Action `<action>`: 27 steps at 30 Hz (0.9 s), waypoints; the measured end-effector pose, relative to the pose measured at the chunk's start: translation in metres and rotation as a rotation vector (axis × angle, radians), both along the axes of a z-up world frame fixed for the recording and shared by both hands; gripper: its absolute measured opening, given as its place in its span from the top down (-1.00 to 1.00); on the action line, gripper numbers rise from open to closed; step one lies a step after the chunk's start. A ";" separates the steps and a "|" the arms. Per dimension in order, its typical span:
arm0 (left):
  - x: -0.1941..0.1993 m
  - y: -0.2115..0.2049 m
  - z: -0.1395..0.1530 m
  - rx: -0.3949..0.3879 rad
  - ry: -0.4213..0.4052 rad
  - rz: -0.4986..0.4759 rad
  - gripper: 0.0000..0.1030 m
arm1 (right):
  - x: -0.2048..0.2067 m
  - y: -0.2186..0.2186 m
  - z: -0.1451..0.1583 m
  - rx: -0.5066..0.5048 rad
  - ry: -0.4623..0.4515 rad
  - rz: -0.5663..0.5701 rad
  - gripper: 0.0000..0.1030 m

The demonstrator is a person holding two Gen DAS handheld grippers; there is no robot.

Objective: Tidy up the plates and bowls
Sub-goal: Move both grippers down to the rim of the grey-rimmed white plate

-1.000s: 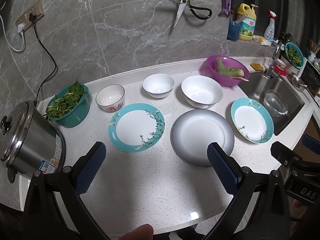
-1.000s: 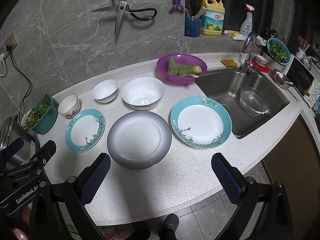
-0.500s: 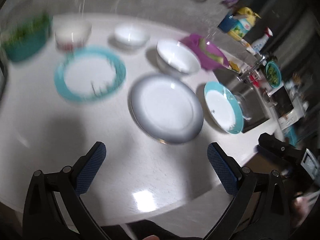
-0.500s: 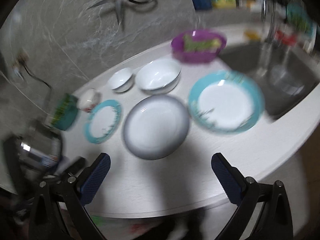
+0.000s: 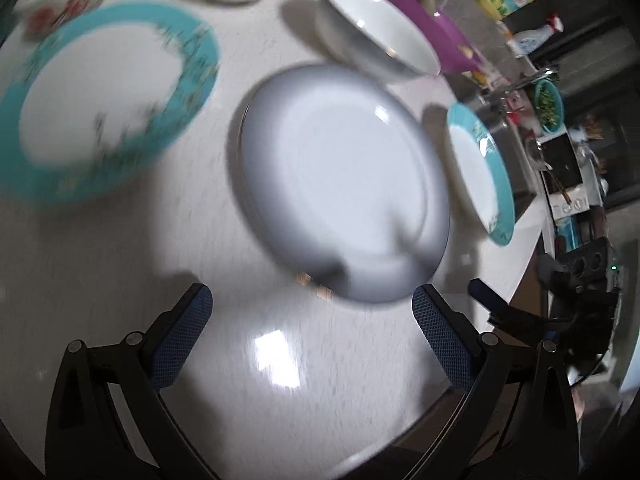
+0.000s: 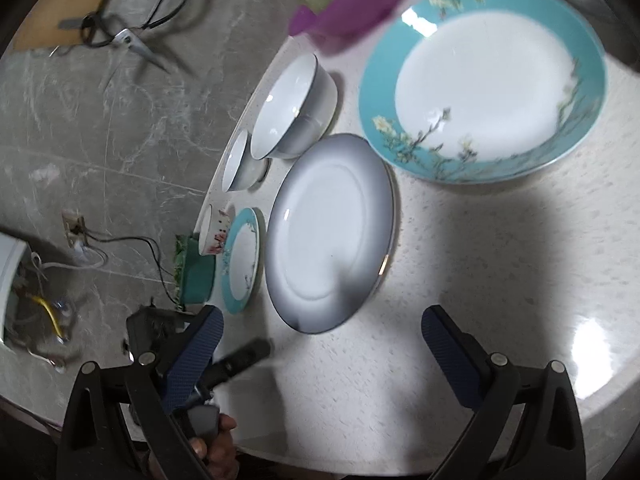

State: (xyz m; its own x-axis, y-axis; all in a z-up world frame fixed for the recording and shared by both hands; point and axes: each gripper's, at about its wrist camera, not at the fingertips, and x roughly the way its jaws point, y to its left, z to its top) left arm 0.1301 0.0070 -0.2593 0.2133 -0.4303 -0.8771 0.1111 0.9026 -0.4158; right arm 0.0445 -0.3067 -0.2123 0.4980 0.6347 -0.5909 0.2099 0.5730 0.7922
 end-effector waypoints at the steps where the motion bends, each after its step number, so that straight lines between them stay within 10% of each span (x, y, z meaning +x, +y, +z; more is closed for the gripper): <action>1: 0.006 -0.002 0.002 0.020 -0.007 -0.018 -0.96 | 0.003 0.000 -0.003 0.002 -0.012 -0.009 -0.90; 9: 0.059 0.000 0.025 -0.049 -0.004 -0.246 -0.95 | 0.012 0.004 -0.024 0.075 0.008 -0.032 -0.82; 15: 0.097 -0.023 0.048 0.098 -0.026 -0.554 -0.96 | 0.021 -0.003 -0.031 0.128 -0.015 0.026 -0.75; 21: 0.138 -0.029 0.045 0.046 0.015 -0.643 -0.95 | 0.033 -0.006 -0.035 0.183 0.019 0.127 -0.75; 27: 0.159 -0.050 0.018 0.113 0.083 -0.715 -0.63 | 0.028 -0.018 -0.043 0.148 0.056 0.034 -0.02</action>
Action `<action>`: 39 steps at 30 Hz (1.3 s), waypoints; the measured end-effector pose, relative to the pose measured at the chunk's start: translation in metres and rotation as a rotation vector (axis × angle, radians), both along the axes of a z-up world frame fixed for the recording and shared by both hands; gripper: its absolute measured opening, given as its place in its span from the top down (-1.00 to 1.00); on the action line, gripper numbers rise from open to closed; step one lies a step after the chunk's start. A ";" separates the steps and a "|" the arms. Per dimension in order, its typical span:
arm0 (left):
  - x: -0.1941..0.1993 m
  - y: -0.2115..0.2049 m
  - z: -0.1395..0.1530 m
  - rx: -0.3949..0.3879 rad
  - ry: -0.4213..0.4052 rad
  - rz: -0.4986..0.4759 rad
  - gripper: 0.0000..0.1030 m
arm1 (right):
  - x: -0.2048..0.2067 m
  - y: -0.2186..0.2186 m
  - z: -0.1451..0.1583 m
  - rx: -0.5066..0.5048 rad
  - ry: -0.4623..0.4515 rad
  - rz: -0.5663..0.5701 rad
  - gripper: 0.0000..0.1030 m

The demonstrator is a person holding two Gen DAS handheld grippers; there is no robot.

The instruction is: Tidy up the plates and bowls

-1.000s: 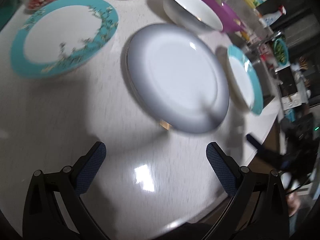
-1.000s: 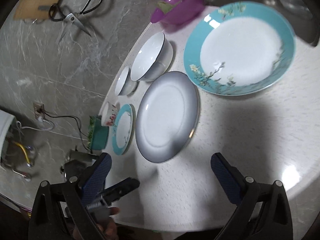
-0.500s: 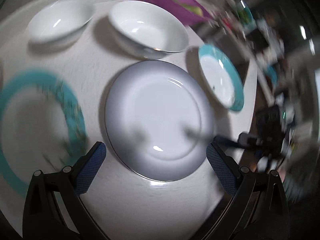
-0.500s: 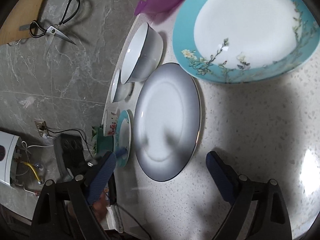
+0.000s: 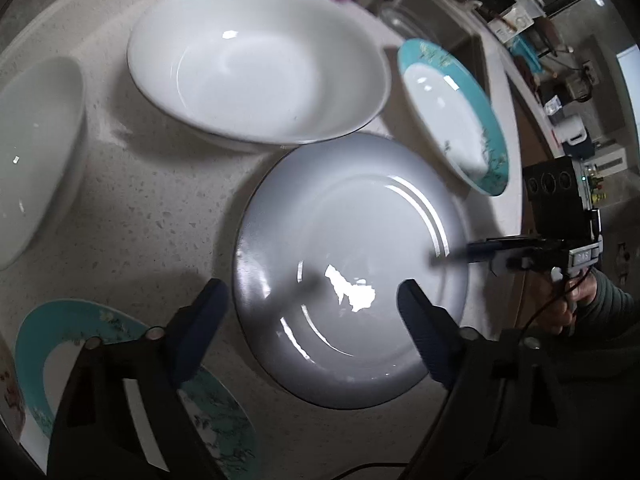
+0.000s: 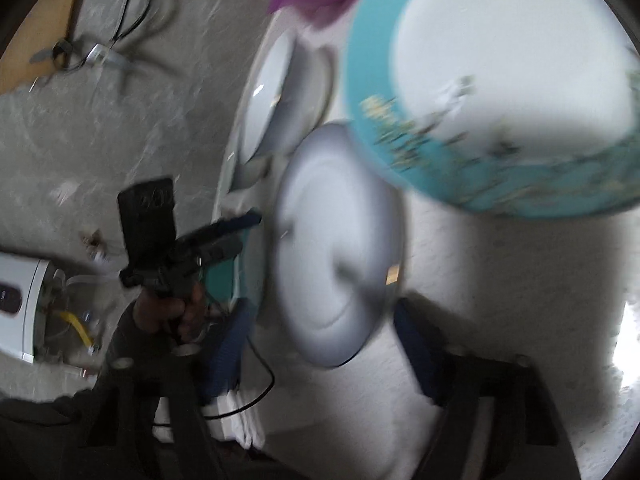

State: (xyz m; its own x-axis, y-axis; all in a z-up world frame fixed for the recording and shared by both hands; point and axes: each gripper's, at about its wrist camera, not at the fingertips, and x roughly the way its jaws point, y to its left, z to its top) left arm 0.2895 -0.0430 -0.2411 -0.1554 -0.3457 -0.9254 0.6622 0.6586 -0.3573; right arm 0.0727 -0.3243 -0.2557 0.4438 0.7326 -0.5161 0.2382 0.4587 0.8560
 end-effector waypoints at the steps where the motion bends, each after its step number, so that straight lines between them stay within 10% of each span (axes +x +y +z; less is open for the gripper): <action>1: 0.001 -0.001 -0.006 0.005 0.008 -0.001 -0.63 | 0.000 -0.002 -0.003 0.002 0.012 -0.002 0.15; 27: -0.002 0.001 -0.013 0.017 0.070 -0.047 -0.61 | 0.011 0.004 -0.003 -0.034 0.026 -0.025 0.20; 31: 0.000 0.005 -0.011 0.044 0.056 -0.040 -0.43 | 0.013 -0.001 -0.009 0.031 0.086 -0.082 0.23; 34: 0.005 0.012 -0.009 0.069 0.041 -0.010 -0.03 | 0.014 -0.002 -0.007 -0.061 0.120 -0.068 0.77; 36: 0.012 0.021 -0.008 0.094 0.030 0.032 0.44 | 0.013 -0.005 -0.010 -0.045 0.135 -0.074 0.77; 39: 0.014 0.027 -0.010 0.087 0.043 0.051 0.55 | 0.012 -0.007 -0.008 -0.063 0.136 -0.074 0.76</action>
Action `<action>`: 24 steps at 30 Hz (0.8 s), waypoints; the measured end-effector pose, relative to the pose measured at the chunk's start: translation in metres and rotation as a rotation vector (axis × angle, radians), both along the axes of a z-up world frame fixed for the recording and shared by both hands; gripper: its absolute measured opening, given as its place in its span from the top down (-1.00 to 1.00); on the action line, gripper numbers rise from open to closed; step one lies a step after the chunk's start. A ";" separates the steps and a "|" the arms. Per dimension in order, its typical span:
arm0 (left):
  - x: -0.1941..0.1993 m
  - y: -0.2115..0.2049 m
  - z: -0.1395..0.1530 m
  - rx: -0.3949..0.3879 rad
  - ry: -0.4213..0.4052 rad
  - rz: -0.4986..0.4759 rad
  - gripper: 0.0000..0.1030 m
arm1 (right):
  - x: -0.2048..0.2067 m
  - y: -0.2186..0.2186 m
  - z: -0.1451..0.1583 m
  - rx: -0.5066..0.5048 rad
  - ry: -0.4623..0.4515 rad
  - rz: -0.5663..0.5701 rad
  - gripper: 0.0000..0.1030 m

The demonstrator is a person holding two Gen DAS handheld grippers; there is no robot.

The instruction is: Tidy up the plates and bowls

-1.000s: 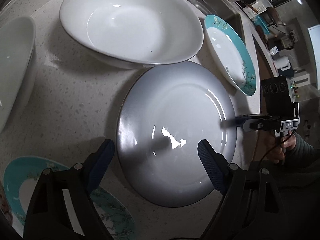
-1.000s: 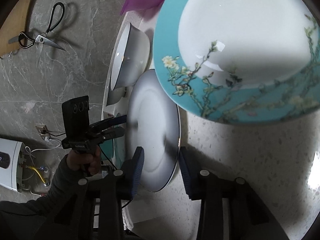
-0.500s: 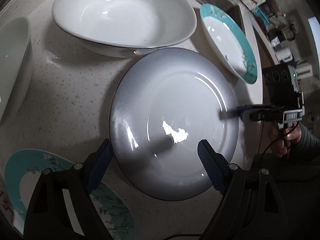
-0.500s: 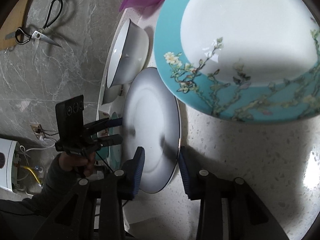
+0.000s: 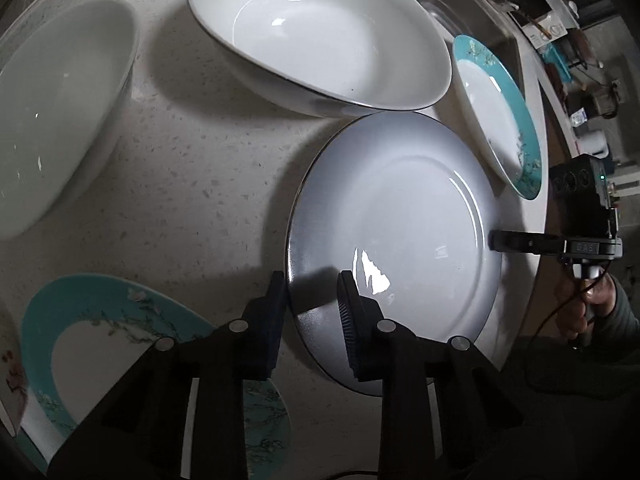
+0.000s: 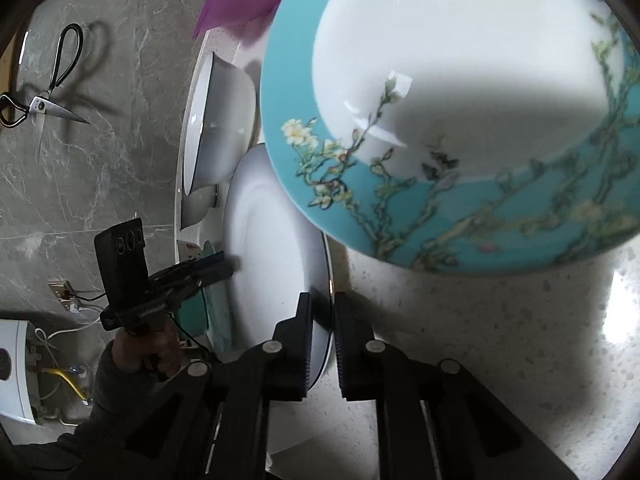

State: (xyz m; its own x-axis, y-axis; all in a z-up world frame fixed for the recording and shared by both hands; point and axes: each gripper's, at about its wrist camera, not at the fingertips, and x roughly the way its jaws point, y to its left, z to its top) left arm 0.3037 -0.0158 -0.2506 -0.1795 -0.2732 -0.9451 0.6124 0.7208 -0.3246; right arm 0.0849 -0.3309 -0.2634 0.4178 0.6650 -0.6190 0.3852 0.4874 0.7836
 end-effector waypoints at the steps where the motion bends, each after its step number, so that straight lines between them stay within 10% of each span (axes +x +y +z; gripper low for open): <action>1: -0.001 0.000 0.000 0.005 0.000 0.000 0.55 | 0.000 0.000 0.000 -0.001 0.002 -0.001 0.76; 24: -0.088 0.012 0.040 -0.057 0.010 0.057 0.57 | -0.018 -0.001 0.032 -0.074 0.028 0.057 0.69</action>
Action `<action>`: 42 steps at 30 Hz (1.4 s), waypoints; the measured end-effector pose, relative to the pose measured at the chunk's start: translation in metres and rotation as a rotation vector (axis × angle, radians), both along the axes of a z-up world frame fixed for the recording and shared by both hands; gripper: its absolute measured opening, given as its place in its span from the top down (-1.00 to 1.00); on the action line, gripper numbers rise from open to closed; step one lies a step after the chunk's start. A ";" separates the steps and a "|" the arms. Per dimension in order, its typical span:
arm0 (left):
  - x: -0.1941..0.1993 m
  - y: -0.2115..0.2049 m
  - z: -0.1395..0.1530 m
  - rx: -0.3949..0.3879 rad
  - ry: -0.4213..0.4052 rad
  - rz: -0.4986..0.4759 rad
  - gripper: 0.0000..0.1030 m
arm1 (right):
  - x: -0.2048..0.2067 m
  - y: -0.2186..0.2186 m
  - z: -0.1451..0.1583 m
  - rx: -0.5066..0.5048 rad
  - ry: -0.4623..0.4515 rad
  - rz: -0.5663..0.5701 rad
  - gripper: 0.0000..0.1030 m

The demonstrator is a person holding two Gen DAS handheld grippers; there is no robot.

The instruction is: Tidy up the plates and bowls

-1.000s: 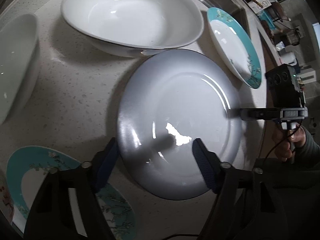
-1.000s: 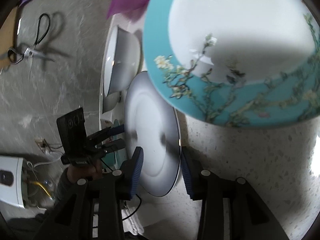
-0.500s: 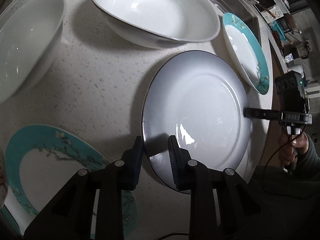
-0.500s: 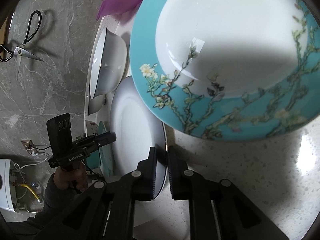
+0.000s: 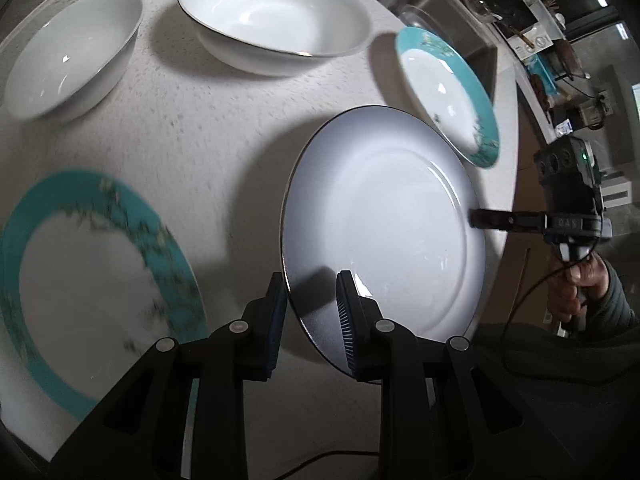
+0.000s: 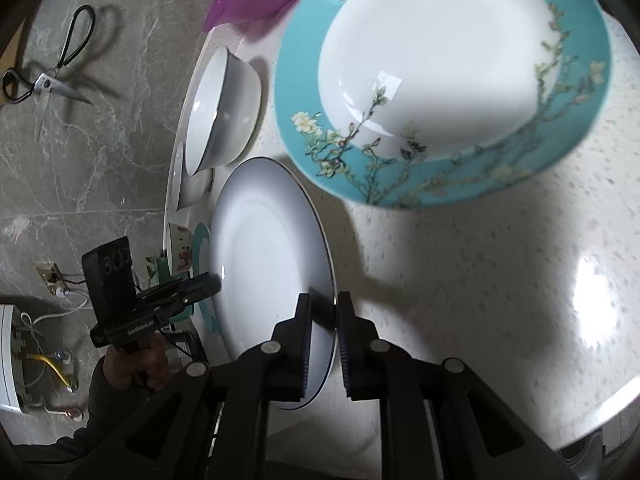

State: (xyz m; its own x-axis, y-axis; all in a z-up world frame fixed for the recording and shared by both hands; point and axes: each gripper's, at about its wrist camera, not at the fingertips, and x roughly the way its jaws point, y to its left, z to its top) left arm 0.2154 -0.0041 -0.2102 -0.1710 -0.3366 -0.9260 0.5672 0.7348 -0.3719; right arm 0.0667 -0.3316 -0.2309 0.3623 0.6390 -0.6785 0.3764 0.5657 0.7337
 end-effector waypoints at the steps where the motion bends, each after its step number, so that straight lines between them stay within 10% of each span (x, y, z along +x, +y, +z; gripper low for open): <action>1: -0.008 0.002 0.003 -0.002 -0.001 0.006 0.57 | -0.002 0.001 0.003 -0.006 -0.001 0.012 0.69; 13: -0.091 0.052 -0.011 0.007 0.045 0.157 0.57 | -0.007 0.036 0.000 -0.067 0.026 0.153 0.68; 33: -0.108 0.084 -0.023 -0.025 0.004 0.270 0.51 | 0.021 0.086 -0.003 -0.190 -0.016 0.358 0.56; 36: -0.114 0.106 -0.008 -0.103 -0.037 0.338 0.12 | 0.022 0.082 0.014 -0.200 -0.057 0.357 -0.04; 38: -0.111 0.127 0.006 -0.144 -0.098 0.431 -0.89 | 0.025 0.074 0.033 -0.206 -0.108 0.345 -0.42; 42: -0.094 0.172 0.023 -0.173 -0.170 0.634 -0.96 | 0.048 0.076 0.066 -0.192 -0.226 0.326 -0.77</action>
